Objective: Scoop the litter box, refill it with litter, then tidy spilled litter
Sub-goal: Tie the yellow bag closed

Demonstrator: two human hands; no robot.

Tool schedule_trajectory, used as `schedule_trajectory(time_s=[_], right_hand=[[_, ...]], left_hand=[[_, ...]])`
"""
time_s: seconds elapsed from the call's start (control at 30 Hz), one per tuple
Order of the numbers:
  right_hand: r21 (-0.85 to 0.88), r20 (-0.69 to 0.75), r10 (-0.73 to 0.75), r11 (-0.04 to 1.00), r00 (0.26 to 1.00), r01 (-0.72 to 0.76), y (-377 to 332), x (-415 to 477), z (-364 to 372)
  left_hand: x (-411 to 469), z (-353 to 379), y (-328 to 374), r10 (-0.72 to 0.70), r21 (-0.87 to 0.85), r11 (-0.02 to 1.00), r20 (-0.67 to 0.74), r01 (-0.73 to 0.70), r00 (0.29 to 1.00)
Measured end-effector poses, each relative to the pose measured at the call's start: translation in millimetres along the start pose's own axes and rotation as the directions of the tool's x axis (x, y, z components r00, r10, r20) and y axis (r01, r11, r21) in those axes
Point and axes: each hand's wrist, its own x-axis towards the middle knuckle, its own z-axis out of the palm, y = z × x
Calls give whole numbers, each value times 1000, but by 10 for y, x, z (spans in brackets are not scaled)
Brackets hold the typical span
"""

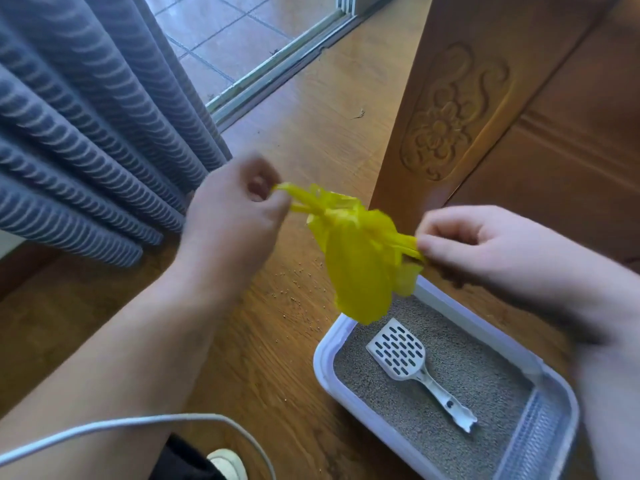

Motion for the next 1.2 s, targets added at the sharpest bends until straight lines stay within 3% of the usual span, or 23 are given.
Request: schedule_trajectory(time_s=[0.07,0.13,0.2,0.3,0.37,0.43,0.53,0.63,0.73,0.8,0.9,0.97,1.03,1.2], right_hand=[[-329,-50,254,909,966,-256,298,5,-67],[-416,-89,464,787,881,-456,440,24,-13],[-423,-189,483,746,855,-515,408,66,47],[-439,-420,223,799,880,-411,224,93,62],[-223,-484,75,953,872,-206,114,95,139],[3,-482,-14,1000,876,18,6,105,271],[169,-384,-113,967,916,190,-134,161,498],[319,-271,-175,911,947,260,-218,194,638],[438,-343,-106,861,933,259,-220,222,645],[548,-402,-13,798,916,252,-224,242,616],[695,-412,78,671,908,257,-261,250,571],[802,-352,87,541,932,252,-307,234,557],[866,-283,32,438,958,242,-351,220,549],[880,-288,-79,370,954,296,-385,198,469]], left_hand=[[80,-23,-209,-228,253,947,102,196,968],[101,3,-298,-315,320,914,175,248,933],[100,38,-274,-285,294,928,169,228,943],[91,56,-173,-241,154,964,165,216,956],[34,24,-95,-220,-89,964,253,249,942],[-74,-1,18,-133,-274,931,356,239,925],[-195,30,184,50,-427,892,419,148,906],[-220,110,198,113,-591,779,462,210,880],[-177,124,169,157,-679,690,478,251,864],[-148,122,129,192,-653,739,442,167,876],[-154,155,18,240,-295,947,401,-123,884],[-192,213,-21,227,-188,971,533,-147,815],[-225,321,-10,247,-188,968,620,-164,745],[-195,415,66,218,-124,976,537,-179,815]])
